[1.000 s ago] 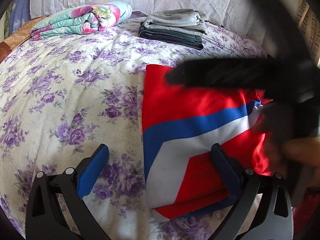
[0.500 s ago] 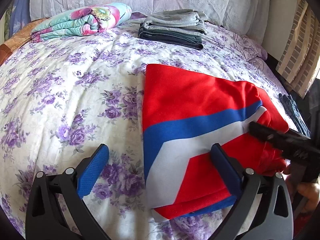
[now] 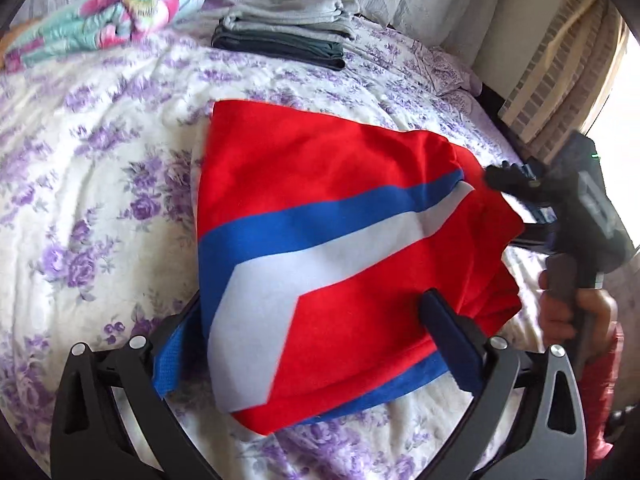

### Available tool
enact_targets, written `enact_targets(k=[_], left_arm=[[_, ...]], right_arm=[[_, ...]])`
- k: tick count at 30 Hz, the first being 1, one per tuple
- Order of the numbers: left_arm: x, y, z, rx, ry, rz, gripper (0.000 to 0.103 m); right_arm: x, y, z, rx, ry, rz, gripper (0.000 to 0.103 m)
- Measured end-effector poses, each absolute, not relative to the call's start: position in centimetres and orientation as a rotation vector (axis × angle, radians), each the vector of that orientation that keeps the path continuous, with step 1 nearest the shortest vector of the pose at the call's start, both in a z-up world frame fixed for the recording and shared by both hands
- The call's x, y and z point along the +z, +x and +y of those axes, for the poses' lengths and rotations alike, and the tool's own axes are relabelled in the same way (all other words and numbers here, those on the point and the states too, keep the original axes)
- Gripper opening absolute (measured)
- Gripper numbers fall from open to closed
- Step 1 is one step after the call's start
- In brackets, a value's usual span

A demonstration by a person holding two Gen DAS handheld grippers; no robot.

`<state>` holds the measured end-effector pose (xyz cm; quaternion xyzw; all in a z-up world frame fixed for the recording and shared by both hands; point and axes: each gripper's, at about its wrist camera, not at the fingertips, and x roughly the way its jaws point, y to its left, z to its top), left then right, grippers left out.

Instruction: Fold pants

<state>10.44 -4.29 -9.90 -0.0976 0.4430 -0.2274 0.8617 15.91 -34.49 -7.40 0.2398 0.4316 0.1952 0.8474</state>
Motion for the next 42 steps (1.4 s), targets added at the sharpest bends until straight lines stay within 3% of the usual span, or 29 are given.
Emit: enact_targets(k=[5,6,8,12,15,25,29,31,33,34,36,39,42], left_arm=[[-9.9,10.5,-5.2,-0.465,-0.15,0.934,0.099],[-9.9,10.7,-5.4,-0.466,-0.142,0.938,0.099],[-9.9,11.1,-5.5,-0.479,-0.15,0.947,0.099],[-9.9,11.2,-5.3,-0.503,-0.167,0.947,0.099],[-9.9,11.0,-4.8,-0.527,-0.212,0.939,0.099],[-10.4,11.8,-1.4,-0.621,-0.414,0.953,0.098],[-10.2,11.5,-3.2,-0.583,-0.319,0.959,0.098],[-9.9,11.0,-4.1,-0.548,-0.258,0.947,0.088],[-9.8,10.8,-3.4,-0.529,-0.287,0.933,0.069],[-9.9,10.9,-2.5,-0.53,-0.342,0.929,0.064],[-10.0,10.9,-0.9,-0.523,-0.42,0.919,0.035],[-8.8,10.5,-0.6,-0.516,-0.376,0.883,0.022],[-6.4,10.2,-1.5,-0.527,-0.282,0.83,0.018]], right_arm=[[-7.9,17.3,-33.4,0.432,0.509,0.853,0.099],[-7.9,17.5,-33.6,0.45,0.53,0.841,0.097],[-8.4,17.4,-34.1,0.437,0.537,0.828,0.078],[-8.5,16.7,-34.9,0.454,0.567,0.796,0.071],[-8.4,16.6,-34.9,0.45,0.56,0.79,0.071],[-8.4,14.9,-35.4,0.5,0.561,0.8,0.083],[-8.4,15.3,-34.1,0.463,0.491,0.822,0.086],[-8.2,15.2,-33.5,0.438,0.457,0.821,0.081],[-8.2,14.8,-33.7,0.428,0.468,0.804,0.069],[-8.1,14.5,-33.9,0.441,0.485,0.787,0.059],[-7.8,13.8,-33.8,0.436,0.471,0.755,0.052],[-6.3,12.4,-32.5,0.421,0.402,0.7,0.047],[-4.8,12.4,-32.0,0.427,0.379,0.69,0.043]])
